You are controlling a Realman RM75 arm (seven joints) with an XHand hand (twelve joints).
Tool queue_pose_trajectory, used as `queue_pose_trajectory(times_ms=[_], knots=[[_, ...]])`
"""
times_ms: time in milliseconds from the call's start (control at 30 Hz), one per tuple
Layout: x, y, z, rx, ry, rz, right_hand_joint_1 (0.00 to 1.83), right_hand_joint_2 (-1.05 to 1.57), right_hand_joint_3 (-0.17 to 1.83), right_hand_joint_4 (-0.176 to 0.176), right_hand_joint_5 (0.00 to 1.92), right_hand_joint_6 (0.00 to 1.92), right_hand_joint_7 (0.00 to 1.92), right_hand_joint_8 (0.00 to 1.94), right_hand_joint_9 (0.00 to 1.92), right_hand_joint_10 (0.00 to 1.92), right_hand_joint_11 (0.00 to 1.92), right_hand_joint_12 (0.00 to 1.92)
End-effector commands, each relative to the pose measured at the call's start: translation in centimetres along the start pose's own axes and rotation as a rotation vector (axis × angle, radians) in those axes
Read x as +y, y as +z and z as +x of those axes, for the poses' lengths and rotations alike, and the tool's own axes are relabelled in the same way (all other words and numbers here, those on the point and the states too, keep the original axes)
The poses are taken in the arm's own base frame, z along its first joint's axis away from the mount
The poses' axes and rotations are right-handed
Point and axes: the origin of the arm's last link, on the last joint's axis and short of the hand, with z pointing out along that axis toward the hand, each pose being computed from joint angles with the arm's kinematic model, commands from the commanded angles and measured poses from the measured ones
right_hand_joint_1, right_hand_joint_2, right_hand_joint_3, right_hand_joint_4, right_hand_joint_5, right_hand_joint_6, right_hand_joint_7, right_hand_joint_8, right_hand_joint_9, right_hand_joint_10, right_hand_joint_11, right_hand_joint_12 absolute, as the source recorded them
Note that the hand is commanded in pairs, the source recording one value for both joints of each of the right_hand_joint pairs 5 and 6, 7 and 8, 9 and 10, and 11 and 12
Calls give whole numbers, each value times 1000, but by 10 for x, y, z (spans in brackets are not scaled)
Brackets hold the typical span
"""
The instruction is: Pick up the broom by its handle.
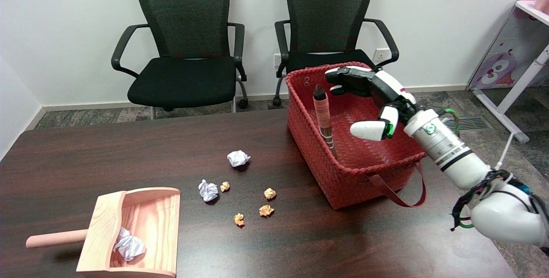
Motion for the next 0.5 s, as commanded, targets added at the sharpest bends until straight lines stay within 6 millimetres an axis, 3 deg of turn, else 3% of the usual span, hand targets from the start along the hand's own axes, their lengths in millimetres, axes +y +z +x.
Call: queue_pose_trajectory(times_ms=[33, 500], knots=[[13, 42, -42, -111, 149, 11, 937, -449, 1236, -47, 484, 484, 484, 484, 415, 415, 557, 557], [14, 60, -59, -119, 162, 43, 941, -403, 1200, -62, 510, 510, 510, 510, 439, 439, 584, 584]])
